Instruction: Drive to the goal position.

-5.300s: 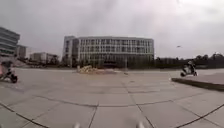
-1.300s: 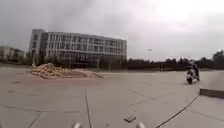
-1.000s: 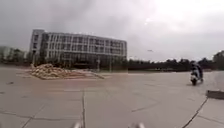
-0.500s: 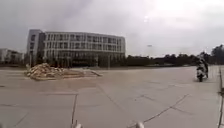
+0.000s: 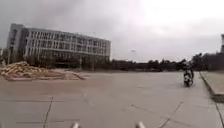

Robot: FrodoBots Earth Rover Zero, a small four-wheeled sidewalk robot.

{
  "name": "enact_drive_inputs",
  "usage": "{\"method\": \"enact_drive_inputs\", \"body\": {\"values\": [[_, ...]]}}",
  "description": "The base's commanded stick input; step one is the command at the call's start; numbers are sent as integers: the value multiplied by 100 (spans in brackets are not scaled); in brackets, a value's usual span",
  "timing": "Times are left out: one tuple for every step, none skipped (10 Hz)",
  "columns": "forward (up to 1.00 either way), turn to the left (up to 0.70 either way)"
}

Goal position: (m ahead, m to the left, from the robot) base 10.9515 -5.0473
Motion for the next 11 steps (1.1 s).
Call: {"method": "enact_drive_inputs", "body": {"values": [[85,-13],[85,0],[85,0],[85,0],[85,0],[85,0],[85,0],[85,0],[85,0],[85,0],[85,0]]}}
